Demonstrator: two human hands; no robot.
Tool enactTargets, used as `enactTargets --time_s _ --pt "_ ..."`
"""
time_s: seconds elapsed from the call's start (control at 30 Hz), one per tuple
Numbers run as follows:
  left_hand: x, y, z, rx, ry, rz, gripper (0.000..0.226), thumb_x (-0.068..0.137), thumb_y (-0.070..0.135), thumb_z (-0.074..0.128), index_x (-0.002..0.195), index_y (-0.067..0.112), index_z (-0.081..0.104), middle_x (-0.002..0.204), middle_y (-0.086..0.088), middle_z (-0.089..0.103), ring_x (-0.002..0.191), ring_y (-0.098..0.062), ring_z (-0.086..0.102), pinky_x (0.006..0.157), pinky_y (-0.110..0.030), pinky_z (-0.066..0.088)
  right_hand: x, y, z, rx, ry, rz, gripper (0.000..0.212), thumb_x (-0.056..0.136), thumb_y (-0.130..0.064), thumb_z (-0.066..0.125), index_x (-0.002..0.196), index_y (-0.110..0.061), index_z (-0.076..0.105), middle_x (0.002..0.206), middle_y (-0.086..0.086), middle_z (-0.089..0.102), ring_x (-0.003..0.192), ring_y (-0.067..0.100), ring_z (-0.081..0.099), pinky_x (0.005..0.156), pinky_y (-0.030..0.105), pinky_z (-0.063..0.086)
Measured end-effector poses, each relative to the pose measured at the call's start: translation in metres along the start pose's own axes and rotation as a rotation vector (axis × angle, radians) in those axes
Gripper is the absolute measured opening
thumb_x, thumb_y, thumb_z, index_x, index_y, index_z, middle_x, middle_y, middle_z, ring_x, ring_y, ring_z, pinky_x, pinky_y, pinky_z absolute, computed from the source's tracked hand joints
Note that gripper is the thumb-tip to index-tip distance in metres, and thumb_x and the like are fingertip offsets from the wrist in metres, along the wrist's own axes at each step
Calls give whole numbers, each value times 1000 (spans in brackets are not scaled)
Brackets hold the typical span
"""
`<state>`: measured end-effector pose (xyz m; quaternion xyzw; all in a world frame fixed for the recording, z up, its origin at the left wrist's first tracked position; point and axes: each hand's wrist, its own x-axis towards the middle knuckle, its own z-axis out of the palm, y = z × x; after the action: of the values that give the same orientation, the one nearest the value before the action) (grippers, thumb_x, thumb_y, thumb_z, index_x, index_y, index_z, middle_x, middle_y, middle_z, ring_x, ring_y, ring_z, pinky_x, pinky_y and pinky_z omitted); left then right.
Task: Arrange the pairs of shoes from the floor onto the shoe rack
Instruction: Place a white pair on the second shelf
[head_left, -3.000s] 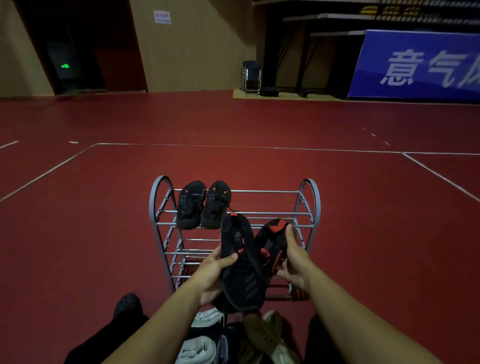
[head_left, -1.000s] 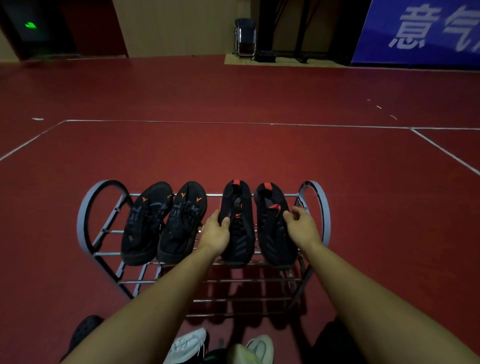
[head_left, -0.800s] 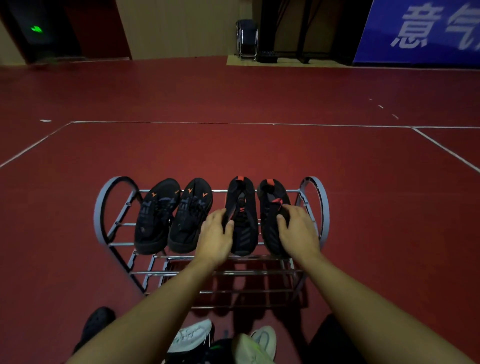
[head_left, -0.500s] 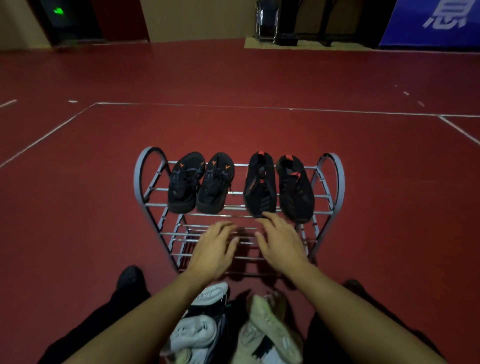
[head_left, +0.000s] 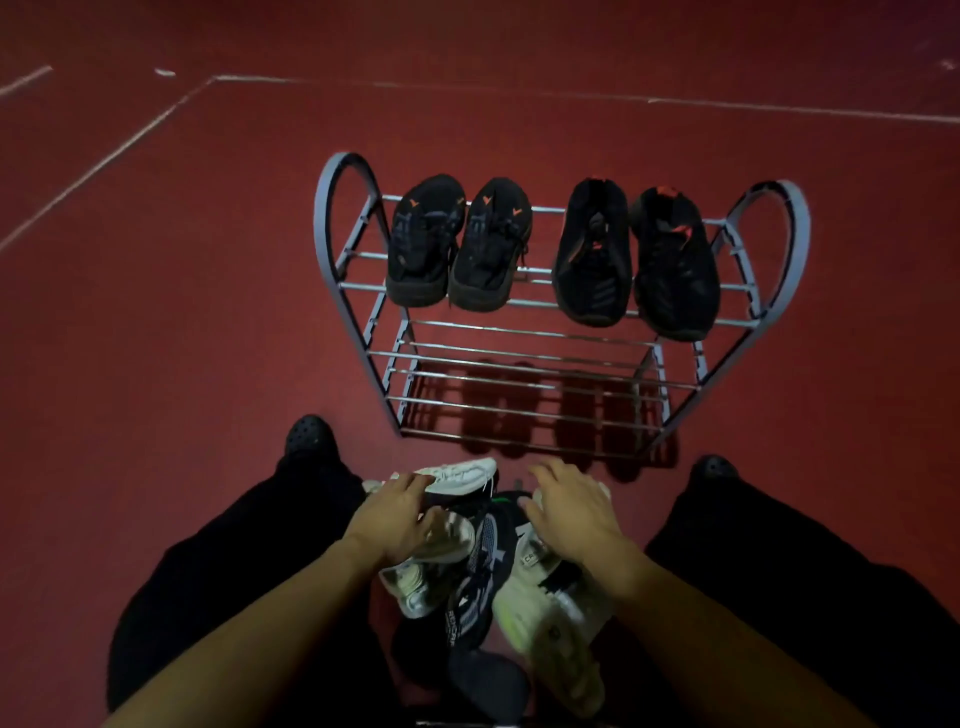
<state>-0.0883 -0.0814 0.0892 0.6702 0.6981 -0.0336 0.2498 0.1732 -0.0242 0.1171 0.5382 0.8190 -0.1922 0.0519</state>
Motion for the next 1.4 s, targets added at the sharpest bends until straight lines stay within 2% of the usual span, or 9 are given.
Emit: enactTargets --time_s 0.3,0.5,0.63,0.77,0.9,1.03,1.2,1.33,1.4 --pt "48 -42 68 -111 -270 -130 63 92 57 55 141 19 47 136 -7 61 123 -28 59 101 -41 49 35 3 75 79 -149 40 48 91 -49 54 135 -31 50 131 -6 57 116 21 59 95 36 48" --pt "92 -72 124 -211 -321 -197 44 71 75 59 91 36 60 90 12 70 84 -12 69 77 -40 59 69 8 118 187 -313 58 62 100 -49 47 154 -21 31 156 3 37 138 26 43 110 42 39" --pt "107 -74 138 -171 -311 -147 55 73 70 55 117 39 63 105 10 65 100 -13 64 86 -36 56 83 13 140 177 -347 51 64 99 -52 46 154 -23 31 156 2 37 136 27 44 110 41 39" --pt "114 -70 142 -139 -283 -77 39 84 60 49 107 33 66 103 6 59 99 -17 62 79 -33 54 92 18 145 215 -318 49 62 99 -49 47 153 -23 32 155 2 37 137 26 44 111 41 38" --pt "116 -68 130 -410 -257 -112 25 84 54 47 84 30 55 99 5 53 105 -26 57 91 -43 51 94 15 139 314 -301 38 63 98 -47 52 153 -23 33 154 2 39 137 25 44 110 38 39" --pt "104 -66 91 -681 -302 -163 24 90 40 66 88 19 54 69 -1 64 63 -22 59 60 -35 48 92 1 130 617 -367 181 75 92 -51 63 154 -23 31 157 2 35 141 20 39 112 33 34" --pt "95 -43 38 -854 -231 -80 26 95 27 71 87 6 58 78 -16 69 70 -15 61 68 -30 51 91 -26 100 913 -286 17 41 87 -10 76 122 -9 54 116 0 59 97 -7 57 82 11 44" --pt "90 -25 3 -809 -209 0 26 97 40 66 86 18 58 79 -3 72 70 -9 62 69 -31 52 84 -27 78 1125 -160 222 59 80 -40 82 127 -27 49 115 -13 62 105 3 64 91 26 51" --pt "85 -13 -11 -878 -178 -8 26 99 37 64 89 14 58 86 -9 70 76 -16 65 69 -31 56 79 -25 60 1161 -102 200 42 86 -40 76 121 -28 58 114 -6 70 106 14 68 91 29 55"
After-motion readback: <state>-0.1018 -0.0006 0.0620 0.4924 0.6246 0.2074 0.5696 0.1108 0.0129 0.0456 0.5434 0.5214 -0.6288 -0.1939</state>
